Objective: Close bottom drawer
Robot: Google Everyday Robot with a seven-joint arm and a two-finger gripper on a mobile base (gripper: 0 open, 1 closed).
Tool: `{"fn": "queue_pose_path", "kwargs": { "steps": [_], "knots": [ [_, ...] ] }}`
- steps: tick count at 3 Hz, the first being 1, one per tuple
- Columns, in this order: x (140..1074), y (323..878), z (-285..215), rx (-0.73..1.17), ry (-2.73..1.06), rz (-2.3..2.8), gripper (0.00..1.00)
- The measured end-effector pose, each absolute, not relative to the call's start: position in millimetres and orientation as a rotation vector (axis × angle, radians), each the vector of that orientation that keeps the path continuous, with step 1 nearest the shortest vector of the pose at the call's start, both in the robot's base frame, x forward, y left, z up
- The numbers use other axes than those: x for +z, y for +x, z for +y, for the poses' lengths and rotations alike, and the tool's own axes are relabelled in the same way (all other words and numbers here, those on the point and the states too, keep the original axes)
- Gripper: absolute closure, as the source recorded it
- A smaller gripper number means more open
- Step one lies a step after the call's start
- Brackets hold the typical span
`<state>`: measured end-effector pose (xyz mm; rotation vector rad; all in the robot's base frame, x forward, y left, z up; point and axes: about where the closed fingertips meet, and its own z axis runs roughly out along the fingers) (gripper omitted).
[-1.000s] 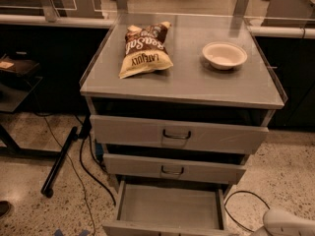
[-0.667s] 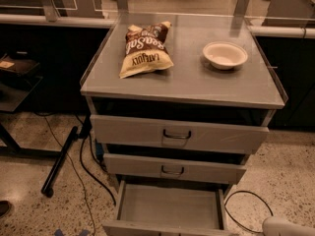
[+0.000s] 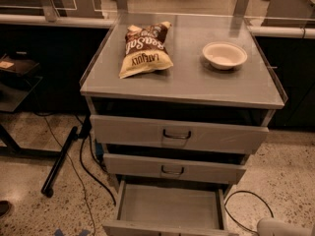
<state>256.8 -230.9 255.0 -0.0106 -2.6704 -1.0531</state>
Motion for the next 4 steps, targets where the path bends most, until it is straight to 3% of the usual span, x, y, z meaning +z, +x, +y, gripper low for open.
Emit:
{"fn": "queue_pose_path", "kwargs": {
  "steps": [4],
  "knots": [
    [188, 357, -230, -1.184, -0.486, -2.773, 1.0]
  ]
}}
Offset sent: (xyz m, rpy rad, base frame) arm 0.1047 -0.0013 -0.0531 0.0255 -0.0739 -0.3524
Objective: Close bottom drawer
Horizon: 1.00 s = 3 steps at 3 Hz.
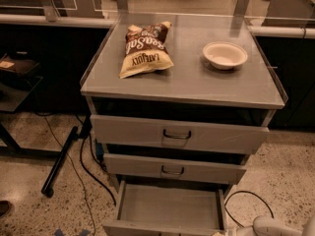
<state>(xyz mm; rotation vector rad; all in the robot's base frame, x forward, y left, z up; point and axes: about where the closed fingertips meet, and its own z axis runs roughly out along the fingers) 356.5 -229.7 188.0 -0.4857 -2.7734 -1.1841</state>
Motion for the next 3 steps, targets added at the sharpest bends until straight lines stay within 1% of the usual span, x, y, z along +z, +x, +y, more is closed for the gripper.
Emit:
{"fn": "queue_pose_path", "kwargs": {
  "steps": [2, 3],
  "knots": [
    [170, 373, -247, -1.163, -0.622, -2.806, 1.0],
    [183, 386, -260, -1.164, -0.654, -2.859, 1.0]
  ]
}}
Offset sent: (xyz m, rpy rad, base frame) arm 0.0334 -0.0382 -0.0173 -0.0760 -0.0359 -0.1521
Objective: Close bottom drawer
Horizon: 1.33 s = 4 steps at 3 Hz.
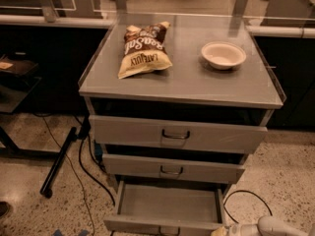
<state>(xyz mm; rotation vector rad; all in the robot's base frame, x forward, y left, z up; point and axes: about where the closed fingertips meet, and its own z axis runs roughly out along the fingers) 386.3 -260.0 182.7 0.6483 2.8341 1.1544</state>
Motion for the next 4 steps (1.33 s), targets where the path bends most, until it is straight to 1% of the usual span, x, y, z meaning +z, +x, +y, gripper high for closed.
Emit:
{"fn": "queue_pose_path", "kwargs": {
  "steps": [1, 2, 4],
  "knots": [
    [209, 407, -283, 1.106, 0.634, 2.77, 1.0],
    [210, 408, -284, 1.103, 0.633, 2.768, 1.0],
    [181, 411, -281, 1.09, 0.777, 2.779, 1.0]
  ]
}}
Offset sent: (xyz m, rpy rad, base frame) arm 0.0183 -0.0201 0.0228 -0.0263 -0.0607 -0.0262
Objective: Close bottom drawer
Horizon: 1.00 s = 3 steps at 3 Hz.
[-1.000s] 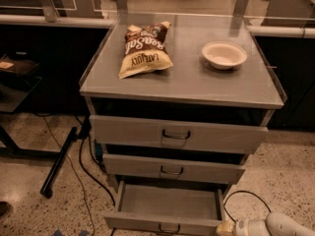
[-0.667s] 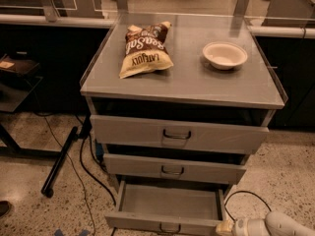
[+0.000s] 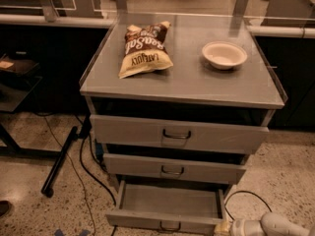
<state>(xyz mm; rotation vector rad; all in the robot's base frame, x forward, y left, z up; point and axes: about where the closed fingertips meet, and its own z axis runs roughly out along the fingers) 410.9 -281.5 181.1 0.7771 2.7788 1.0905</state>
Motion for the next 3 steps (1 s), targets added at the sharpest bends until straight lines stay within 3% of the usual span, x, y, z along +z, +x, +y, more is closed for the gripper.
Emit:
{"fn": "queue_pose_path", "kwargs": {
  "steps": [3],
  "knots": [
    [196, 473, -296, 1.091, 0.891, 2.567, 1.0]
  ]
}}
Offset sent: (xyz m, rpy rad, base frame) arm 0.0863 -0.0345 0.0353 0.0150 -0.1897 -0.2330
